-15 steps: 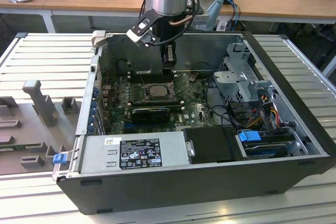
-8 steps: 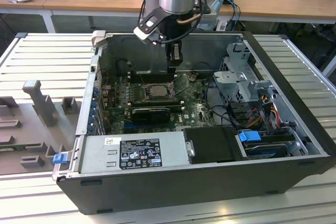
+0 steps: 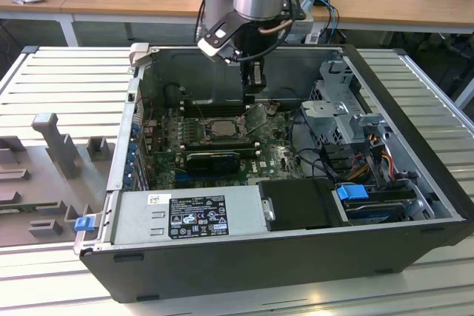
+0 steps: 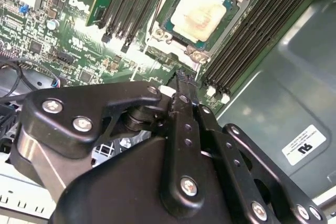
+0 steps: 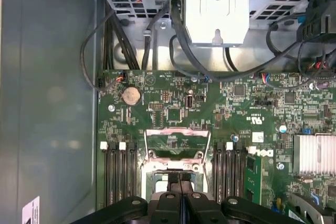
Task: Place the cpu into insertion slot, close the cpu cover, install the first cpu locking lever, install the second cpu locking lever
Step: 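Close the cpu cover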
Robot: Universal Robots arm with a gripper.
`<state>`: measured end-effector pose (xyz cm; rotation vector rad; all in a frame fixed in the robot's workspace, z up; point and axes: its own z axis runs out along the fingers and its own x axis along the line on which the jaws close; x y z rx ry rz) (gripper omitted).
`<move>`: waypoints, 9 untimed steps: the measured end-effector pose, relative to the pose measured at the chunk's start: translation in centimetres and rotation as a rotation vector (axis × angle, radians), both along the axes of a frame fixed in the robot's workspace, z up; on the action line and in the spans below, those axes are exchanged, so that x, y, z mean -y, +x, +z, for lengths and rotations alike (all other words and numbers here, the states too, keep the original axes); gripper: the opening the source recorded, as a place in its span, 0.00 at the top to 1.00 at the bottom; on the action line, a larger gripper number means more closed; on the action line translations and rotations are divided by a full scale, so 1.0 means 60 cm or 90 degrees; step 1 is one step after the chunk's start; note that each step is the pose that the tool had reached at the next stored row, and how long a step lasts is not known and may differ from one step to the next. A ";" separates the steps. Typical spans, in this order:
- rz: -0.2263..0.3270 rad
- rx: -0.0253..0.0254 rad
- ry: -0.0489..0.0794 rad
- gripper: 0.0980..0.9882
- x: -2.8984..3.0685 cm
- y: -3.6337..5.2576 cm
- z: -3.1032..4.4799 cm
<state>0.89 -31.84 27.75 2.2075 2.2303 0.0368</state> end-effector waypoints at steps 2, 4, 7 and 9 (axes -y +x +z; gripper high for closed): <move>0.000 0.0000 0.000 0.99 0.0000 0.003 0.000; 0.000 0.0000 0.000 0.99 0.0000 0.007 0.000; 0.000 -0.0001 0.000 0.99 0.0001 0.013 0.000; 0.000 0.0000 0.000 0.99 0.0000 0.014 0.000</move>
